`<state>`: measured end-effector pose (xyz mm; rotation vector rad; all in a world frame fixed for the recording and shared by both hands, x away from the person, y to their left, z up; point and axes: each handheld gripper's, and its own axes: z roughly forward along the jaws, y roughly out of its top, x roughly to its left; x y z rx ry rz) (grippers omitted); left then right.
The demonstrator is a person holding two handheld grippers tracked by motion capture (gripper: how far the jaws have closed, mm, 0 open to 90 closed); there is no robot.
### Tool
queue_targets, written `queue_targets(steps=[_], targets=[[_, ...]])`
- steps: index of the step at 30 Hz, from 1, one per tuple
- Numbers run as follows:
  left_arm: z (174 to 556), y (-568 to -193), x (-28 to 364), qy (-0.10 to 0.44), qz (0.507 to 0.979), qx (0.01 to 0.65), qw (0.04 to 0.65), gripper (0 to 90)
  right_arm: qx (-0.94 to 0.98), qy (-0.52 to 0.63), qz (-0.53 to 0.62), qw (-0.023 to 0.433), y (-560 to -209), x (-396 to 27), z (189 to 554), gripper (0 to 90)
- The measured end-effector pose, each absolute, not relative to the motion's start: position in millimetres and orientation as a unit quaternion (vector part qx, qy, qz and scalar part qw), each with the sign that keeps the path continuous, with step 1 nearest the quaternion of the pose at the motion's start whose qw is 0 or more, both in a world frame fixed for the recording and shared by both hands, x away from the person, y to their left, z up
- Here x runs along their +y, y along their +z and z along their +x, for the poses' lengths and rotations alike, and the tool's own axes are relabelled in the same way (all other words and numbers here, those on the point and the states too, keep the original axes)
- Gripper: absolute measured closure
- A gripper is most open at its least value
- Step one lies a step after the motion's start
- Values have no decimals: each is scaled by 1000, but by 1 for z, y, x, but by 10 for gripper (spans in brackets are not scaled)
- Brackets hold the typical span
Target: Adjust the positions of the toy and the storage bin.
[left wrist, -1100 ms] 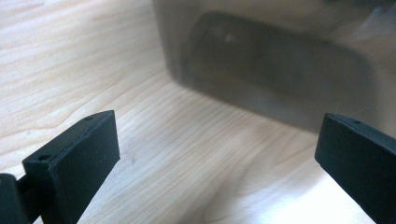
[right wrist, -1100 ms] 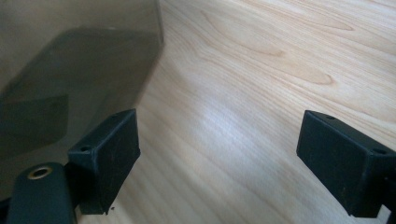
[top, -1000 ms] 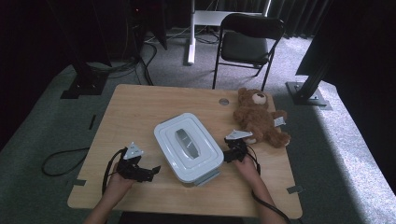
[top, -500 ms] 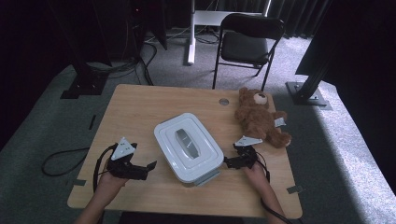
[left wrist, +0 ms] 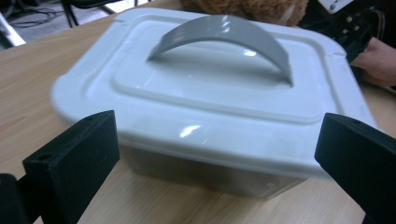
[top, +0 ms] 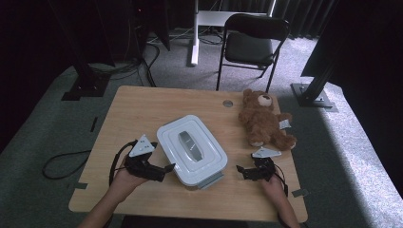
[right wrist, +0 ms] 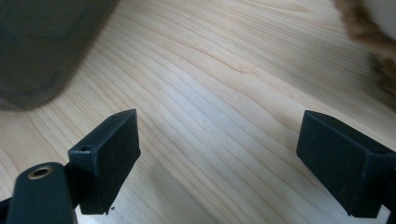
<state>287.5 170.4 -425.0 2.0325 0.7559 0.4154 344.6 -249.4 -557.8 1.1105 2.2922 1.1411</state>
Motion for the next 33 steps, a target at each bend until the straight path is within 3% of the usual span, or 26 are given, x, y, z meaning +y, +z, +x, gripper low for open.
queue_targets(steps=[20, 33], targets=[[312, -432, 114, 112, 843, 283, 444, 5, 801, 392, 411, 188, -562, -275, 327, 125], [319, -439, 91, 103, 841, 283, 449, 5, 799, 396, 413, 183, -563, -277, 326, 125]])
